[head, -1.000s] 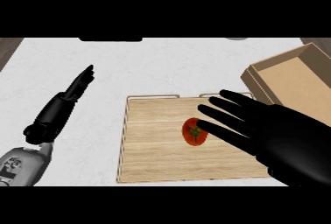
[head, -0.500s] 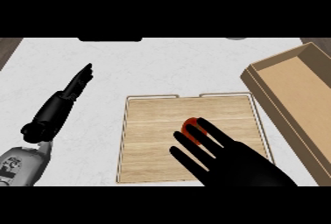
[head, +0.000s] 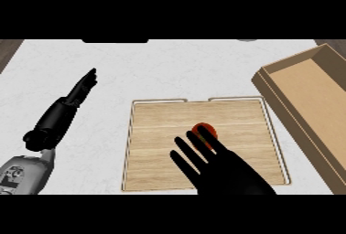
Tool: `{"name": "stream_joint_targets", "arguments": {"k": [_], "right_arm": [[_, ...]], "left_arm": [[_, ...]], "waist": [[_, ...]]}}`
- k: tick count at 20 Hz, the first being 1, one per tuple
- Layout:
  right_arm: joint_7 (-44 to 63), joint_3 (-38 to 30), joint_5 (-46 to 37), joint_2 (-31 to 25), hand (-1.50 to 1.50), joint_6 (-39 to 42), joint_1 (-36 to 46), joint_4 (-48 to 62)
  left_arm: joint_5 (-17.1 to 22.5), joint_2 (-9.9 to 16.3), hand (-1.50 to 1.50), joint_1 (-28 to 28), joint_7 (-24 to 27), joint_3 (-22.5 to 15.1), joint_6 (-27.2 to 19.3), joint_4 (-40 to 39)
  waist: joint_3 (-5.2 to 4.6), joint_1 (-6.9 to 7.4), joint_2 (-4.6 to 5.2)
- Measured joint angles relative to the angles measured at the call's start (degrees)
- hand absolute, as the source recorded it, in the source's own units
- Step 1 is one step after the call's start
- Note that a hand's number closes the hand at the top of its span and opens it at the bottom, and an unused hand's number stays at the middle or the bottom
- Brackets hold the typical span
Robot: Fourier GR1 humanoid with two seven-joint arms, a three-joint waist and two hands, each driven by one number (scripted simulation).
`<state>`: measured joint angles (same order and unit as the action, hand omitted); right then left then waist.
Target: Pick the tomato from the tray and place it in the cardboard box
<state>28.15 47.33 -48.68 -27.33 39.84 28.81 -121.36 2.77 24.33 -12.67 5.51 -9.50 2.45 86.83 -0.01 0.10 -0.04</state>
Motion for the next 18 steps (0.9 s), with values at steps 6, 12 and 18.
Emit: {"name": "stream_joint_targets", "arguments": {"k": [6,12,18], "right_arm": [[-1.6,1.4,-7.3,4.6,-1.5,-1.4,-1.3,4.5],[-6.1,-0.1,-13.1,5.6,-1.5,-3.2,-2.2,9.8],[-10.6,-2.6,-17.4,7.8,-1.5,-5.6,-2.9,15.1]], "left_arm": [[-2.0,-1.8,0.0,-0.9,0.0,1.3,1.2,-1.1],[-2.5,-2.7,0.0,0.1,-2.0,3.0,3.0,1.5],[-3.7,-3.7,0.0,0.7,-1.6,4.4,4.9,1.9]], "waist": [[0.0,0.0,0.02],[0.01,0.08,0.02],[0.01,0.07,0.03]]}}
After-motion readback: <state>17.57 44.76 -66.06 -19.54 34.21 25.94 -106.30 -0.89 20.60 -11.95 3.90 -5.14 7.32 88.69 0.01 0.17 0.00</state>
